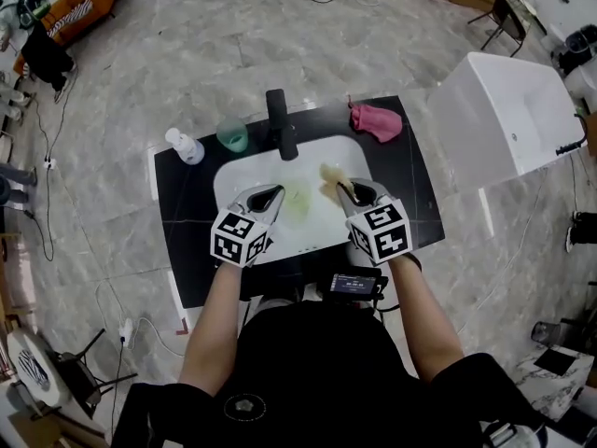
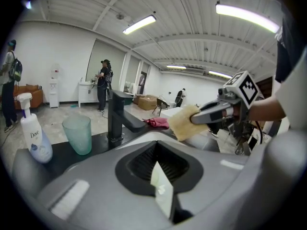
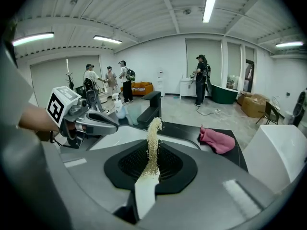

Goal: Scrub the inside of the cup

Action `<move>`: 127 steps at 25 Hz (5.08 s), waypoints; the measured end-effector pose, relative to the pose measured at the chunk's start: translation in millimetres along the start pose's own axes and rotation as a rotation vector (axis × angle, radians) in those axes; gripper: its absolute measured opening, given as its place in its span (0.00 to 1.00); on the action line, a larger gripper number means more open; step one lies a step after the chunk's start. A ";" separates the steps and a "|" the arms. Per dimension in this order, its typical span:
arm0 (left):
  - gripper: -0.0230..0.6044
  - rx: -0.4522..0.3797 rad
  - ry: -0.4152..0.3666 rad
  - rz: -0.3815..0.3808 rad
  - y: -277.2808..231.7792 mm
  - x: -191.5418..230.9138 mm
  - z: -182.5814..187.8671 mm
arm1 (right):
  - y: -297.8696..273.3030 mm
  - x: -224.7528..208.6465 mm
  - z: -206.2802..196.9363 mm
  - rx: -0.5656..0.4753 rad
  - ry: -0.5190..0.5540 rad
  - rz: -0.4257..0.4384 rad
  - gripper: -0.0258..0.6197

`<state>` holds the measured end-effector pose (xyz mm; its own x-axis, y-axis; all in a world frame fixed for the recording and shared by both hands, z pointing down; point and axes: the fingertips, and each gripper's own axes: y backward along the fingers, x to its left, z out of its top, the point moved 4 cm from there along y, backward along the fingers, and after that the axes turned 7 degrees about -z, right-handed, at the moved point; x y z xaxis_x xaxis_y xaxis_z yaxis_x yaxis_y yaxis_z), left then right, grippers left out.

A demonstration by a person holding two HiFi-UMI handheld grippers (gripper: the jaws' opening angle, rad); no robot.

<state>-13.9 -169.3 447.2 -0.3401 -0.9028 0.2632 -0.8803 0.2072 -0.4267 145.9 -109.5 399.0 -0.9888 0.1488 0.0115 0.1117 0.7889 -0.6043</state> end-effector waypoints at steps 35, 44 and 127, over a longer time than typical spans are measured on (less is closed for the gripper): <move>0.03 0.000 0.063 0.160 5.0 -15.3 3.9 | -12.5 -16.8 10.6 -0.002 0.105 0.217 0.11; 0.04 0.044 0.063 0.220 0.4 -12.2 7.2 | -20.1 -40.2 5.4 0.019 0.135 0.272 0.11; 0.62 0.481 -0.229 0.024 -124.1 -13.7 -137.6 | -136.2 67.9 -109.9 0.490 0.601 0.572 0.11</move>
<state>54.5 -130.8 615.6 -0.2304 -0.9701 0.0757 -0.6040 0.0816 -0.7928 74.5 -141.3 569.6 -0.5664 0.8216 -0.0645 0.3732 0.1859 -0.9089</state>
